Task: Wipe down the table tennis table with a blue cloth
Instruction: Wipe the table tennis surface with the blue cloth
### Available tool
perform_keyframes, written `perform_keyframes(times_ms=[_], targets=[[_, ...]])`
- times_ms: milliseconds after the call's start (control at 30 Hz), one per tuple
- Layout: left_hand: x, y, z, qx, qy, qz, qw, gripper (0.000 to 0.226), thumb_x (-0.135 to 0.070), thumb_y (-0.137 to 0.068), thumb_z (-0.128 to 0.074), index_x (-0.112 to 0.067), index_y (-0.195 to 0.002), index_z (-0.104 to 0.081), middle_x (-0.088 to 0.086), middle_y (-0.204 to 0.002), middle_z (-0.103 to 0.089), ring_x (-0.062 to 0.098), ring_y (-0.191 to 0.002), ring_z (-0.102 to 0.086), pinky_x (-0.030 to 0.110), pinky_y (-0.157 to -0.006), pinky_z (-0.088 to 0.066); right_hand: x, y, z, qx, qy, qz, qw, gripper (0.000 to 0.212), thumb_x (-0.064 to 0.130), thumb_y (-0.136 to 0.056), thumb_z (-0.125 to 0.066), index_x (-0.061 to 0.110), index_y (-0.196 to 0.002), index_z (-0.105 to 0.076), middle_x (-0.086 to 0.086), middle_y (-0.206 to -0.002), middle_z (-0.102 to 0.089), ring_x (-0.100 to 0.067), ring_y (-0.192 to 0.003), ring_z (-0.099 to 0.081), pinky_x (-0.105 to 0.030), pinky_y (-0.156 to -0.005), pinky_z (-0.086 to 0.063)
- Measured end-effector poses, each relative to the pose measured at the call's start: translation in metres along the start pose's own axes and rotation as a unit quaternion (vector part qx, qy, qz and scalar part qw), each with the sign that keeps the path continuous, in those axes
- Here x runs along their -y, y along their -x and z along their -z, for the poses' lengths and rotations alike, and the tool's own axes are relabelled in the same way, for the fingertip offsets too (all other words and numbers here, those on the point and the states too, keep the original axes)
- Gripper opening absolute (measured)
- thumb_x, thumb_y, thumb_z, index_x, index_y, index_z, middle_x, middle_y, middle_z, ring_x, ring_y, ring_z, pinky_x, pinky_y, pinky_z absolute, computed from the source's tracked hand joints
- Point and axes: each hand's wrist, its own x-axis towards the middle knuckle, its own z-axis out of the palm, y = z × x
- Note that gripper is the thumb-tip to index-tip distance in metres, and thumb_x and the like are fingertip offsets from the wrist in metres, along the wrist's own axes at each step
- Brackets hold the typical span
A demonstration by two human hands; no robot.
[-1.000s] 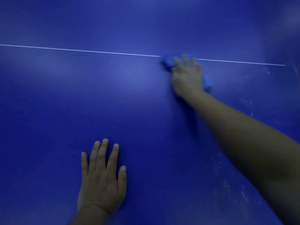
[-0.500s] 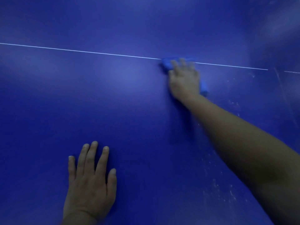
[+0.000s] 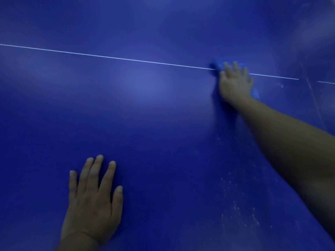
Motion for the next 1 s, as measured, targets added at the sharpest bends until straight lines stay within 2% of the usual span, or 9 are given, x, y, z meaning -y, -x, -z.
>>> perform_keyframes(times_ms=[100,200,333,467,600,667,800,867,1000], targets=[[0.0,0.001,0.001,0.008,-0.004,0.001,1.0,0.067,-0.043,-0.092,-0.029,-0.005,-0.145,-0.045,0.018,-0.156,-0.032,0.031,-0.148,-0.021,0.063,-0.117,-0.013,-0.028,0.029,0.003,-0.005,0.005,0.003,1.0,0.051,0.04,-0.104,-0.025,0.032,-0.155,-0.027,0.002,-0.166,-0.014,-0.033,-0.151,-0.009,-0.06,-0.117,-0.012],[0.001,0.002,0.001,0.009,-0.013,0.002,1.0,0.067,-0.043,-0.093,-0.028,-0.005,-0.145,-0.044,0.018,-0.156,-0.032,0.032,-0.147,-0.022,0.064,-0.116,-0.016,-0.031,0.115,-0.005,0.024,0.024,0.238,0.971,0.053,0.04,-0.1,-0.029,0.026,-0.149,-0.041,-0.007,-0.161,-0.029,-0.039,-0.146,-0.025,-0.061,-0.111,-0.028],[0.002,0.002,0.0,-0.003,-0.012,-0.002,1.0,0.066,-0.042,-0.093,-0.029,-0.005,-0.144,-0.046,0.019,-0.155,-0.034,0.033,-0.146,-0.024,0.066,-0.115,-0.019,-0.057,0.178,-0.009,0.08,0.047,0.508,0.856,0.048,0.048,-0.104,-0.027,0.033,-0.146,-0.043,-0.001,-0.16,-0.033,-0.034,-0.148,-0.025,-0.054,-0.117,-0.019],[0.001,0.001,-0.001,-0.007,-0.013,0.001,1.0,0.065,-0.042,-0.093,-0.028,-0.006,-0.145,-0.046,0.017,-0.156,-0.033,0.031,-0.147,-0.02,0.063,-0.117,-0.015,-0.027,0.066,0.003,0.019,0.038,0.316,0.948,0.055,0.043,-0.1,-0.031,0.02,-0.147,-0.047,-0.01,-0.157,-0.037,-0.041,-0.143,-0.031,-0.062,-0.108,-0.031],[0.0,0.002,0.0,-0.009,-0.008,0.0,1.0,0.066,-0.042,-0.094,-0.026,-0.005,-0.146,-0.044,0.018,-0.157,-0.031,0.033,-0.148,-0.02,0.062,-0.118,-0.012,0.016,0.047,-0.001,0.018,0.017,0.293,0.956,0.048,0.039,-0.104,-0.034,0.028,-0.151,-0.04,-0.002,-0.162,-0.029,-0.033,-0.149,-0.019,-0.054,-0.117,-0.02],[0.0,0.003,-0.001,-0.005,-0.009,0.002,1.0,0.067,-0.043,-0.094,-0.025,-0.006,-0.147,-0.042,0.017,-0.157,-0.029,0.032,-0.148,-0.018,0.061,-0.119,-0.009,0.019,0.094,-0.007,0.024,0.023,0.422,0.906,0.048,0.038,-0.1,-0.041,0.024,-0.145,-0.05,-0.008,-0.157,-0.038,-0.041,-0.146,-0.027,-0.059,-0.113,-0.026],[0.0,0.004,-0.001,-0.01,-0.003,0.004,1.0,0.068,-0.044,-0.094,-0.025,-0.006,-0.147,-0.043,0.016,-0.158,-0.029,0.032,-0.149,-0.017,0.061,-0.12,-0.009,-0.035,0.223,-0.008,0.13,0.046,0.721,0.679,0.046,0.046,-0.103,-0.038,0.035,-0.148,-0.042,0.001,-0.161,-0.03,-0.038,-0.15,-0.016,-0.061,-0.118,-0.011],[0.0,0.003,-0.001,-0.014,0.002,0.006,1.0,0.068,-0.044,-0.093,-0.025,-0.006,-0.146,-0.044,0.017,-0.157,-0.03,0.032,-0.148,-0.018,0.06,-0.12,-0.008,-0.052,0.206,0.0,0.136,0.058,0.752,0.642,0.046,0.047,-0.105,-0.033,0.037,-0.149,-0.038,0.002,-0.162,-0.029,-0.035,-0.151,-0.016,-0.059,-0.119,-0.011],[-0.001,0.003,-0.002,-0.017,0.006,0.006,1.0,0.069,-0.045,-0.093,-0.024,-0.007,-0.147,-0.043,0.015,-0.158,-0.028,0.03,-0.149,-0.016,0.057,-0.121,-0.004,-0.037,0.097,0.006,0.025,0.045,0.478,0.877,0.052,0.041,-0.102,-0.031,0.015,-0.141,-0.054,-0.016,-0.151,-0.045,-0.046,-0.14,-0.036,-0.062,-0.106,-0.034]])
